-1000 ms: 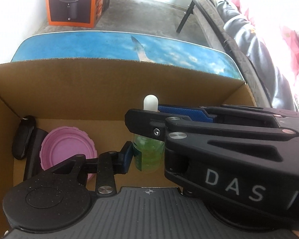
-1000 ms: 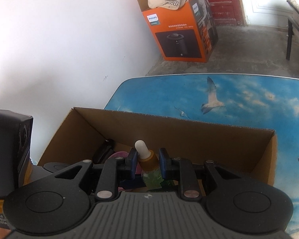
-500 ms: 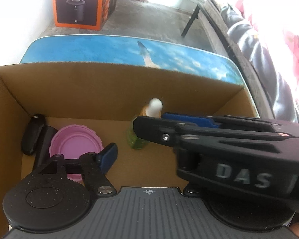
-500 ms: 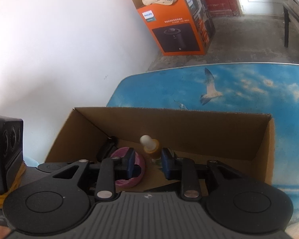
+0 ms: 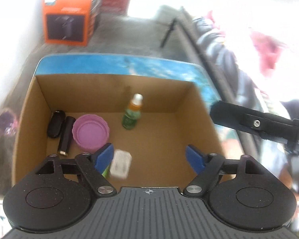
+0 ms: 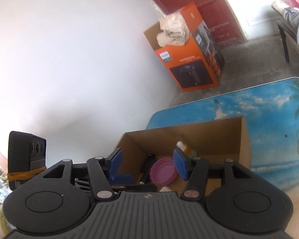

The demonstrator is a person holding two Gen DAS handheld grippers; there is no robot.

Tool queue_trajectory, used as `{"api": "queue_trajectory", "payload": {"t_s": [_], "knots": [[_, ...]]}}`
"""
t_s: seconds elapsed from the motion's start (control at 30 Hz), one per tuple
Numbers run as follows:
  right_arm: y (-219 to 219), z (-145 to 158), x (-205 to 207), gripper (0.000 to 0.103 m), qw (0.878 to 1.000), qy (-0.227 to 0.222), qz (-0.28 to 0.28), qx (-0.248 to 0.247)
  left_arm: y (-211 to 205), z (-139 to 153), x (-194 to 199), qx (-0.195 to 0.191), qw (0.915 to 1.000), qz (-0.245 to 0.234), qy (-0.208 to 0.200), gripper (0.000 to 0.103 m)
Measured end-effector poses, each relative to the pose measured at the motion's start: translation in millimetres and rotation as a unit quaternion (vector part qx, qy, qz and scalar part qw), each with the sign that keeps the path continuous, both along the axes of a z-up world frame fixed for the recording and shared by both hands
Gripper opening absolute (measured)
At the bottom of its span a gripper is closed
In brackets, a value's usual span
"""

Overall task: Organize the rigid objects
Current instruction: 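Move the right tool to the gold-lidded black jar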

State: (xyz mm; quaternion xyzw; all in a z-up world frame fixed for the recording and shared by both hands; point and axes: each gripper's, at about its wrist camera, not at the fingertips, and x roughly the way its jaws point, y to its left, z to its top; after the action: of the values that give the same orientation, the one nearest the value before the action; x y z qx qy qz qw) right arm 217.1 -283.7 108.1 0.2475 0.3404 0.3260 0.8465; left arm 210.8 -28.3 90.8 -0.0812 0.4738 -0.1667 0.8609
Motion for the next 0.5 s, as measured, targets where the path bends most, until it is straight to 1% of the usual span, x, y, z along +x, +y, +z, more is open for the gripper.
{"api": "queue_trajectory", "payload": {"t_s": [0.07,0.13,0.23,0.3,0.37,0.43,0.5], "knots": [[-12,3,-29,0.067,1.000,-0.006,-0.009,0.009,7,11,-29,-0.011,0.9993,-0.018,-0.032,0.088],[-20,2,-55,0.070,1.000,-0.007,-0.012,0.017,13,17,-57,-0.024,0.9972,-0.028,-0.065,0.097],[-28,-9,-87,0.079,0.999,0.009,-0.014,0.032,24,17,-95,-0.048,0.9925,-0.027,-0.109,0.100],[-30,-19,-106,0.079,0.999,0.020,-0.025,0.038,29,10,-117,-0.065,0.9892,-0.023,-0.129,0.102],[-28,-29,-122,0.079,0.998,0.029,-0.034,0.044,32,-1,-135,-0.075,0.9867,-0.025,-0.142,0.103],[-23,-40,-132,0.079,0.997,0.039,-0.040,0.048,33,-14,-150,-0.075,0.9854,-0.019,-0.152,0.103],[-15,-51,-140,0.079,0.997,0.043,-0.045,0.043,30,-28,-163,-0.060,0.9850,-0.020,-0.161,0.103]]}}
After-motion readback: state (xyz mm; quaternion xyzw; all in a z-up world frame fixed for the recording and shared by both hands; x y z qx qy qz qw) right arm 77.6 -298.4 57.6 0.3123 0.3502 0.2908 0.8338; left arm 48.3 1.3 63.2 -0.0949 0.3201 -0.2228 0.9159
